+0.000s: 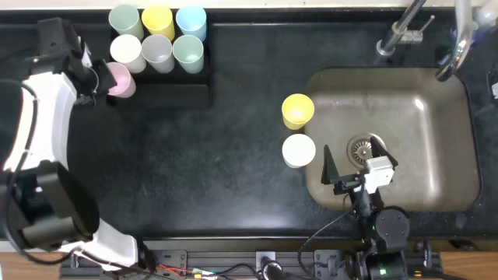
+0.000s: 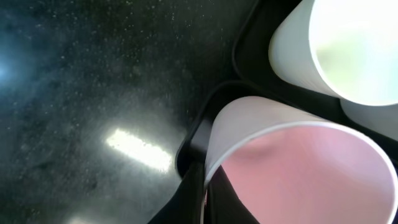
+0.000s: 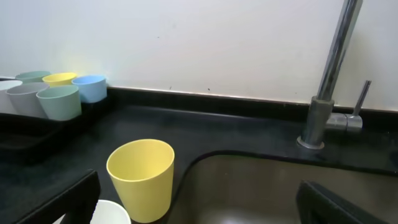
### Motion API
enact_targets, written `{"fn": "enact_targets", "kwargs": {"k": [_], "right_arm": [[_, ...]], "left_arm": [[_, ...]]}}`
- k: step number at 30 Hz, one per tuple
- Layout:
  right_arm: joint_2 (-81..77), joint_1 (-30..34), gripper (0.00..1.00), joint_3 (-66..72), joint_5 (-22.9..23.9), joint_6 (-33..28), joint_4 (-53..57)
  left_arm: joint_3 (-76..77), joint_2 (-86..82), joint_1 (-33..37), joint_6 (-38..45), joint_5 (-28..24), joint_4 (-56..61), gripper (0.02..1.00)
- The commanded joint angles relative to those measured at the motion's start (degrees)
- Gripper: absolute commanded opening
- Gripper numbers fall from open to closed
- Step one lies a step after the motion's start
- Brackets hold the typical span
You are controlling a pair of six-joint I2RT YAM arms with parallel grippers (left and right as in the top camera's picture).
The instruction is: Store Cups
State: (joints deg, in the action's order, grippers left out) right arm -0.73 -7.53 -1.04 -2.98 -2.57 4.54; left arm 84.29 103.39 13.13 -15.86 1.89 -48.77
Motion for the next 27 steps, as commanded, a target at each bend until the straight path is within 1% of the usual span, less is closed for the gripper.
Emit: {"fn": "enact_targets", "kwargs": {"k": [1, 8, 14, 16, 20, 22, 23, 25, 27], "right_arm": [[0.52, 0.02, 0.996, 0.76, 0.04, 0.24, -0.31], [0.52, 0.02, 0.996, 0.76, 0.04, 0.24, -0.33], [0.52, 0.00, 0.998, 0.76, 0.04, 0.24, -0.33], [0.52, 0.00, 0.998, 0.76, 0.04, 0.24, -0.33], [0.52, 0.00, 0.998, 0.76, 0.04, 0.24, -0.33], [0.52, 0.02, 0.998, 0.76, 0.04, 0.24, -0.33], [0.52, 0.02, 0.998, 0.76, 0.04, 0.24, -0.33], [0.52, 0.02, 0.996, 0.76, 0.04, 0.24, -0.33], [0.52, 0.00, 0.998, 0.76, 0.04, 0.24, -0.33]], "left_arm": [[-0.35, 1.36, -0.17, 1.29, -1.01, 0.96, 0.036], [-0.35, 2.95, -0.17, 1.27, -1.44, 1.51, 0.040], [-0.35, 3.02, -0.24, 1.07, -1.88, 2.21, 0.091], [-0.33, 2.69, -0.24, 1.09, -1.86, 2.19, 0.159], [-0.35, -0.35, -0.48, 1.09, -1.81, 2.34, 0.408], [-0.33, -2.86, -0.68, 1.09, -1.81, 2.45, 0.562], [-0.33, -4.48, -0.92, 1.09, -1.77, 2.49, 0.610], [-0.33, -7.82, -1.70, 1.07, -1.60, 2.78, 0.682], [-0.31, -11.69, -3.52, 0.61, -1.62, 3.74, 0.709]]}}
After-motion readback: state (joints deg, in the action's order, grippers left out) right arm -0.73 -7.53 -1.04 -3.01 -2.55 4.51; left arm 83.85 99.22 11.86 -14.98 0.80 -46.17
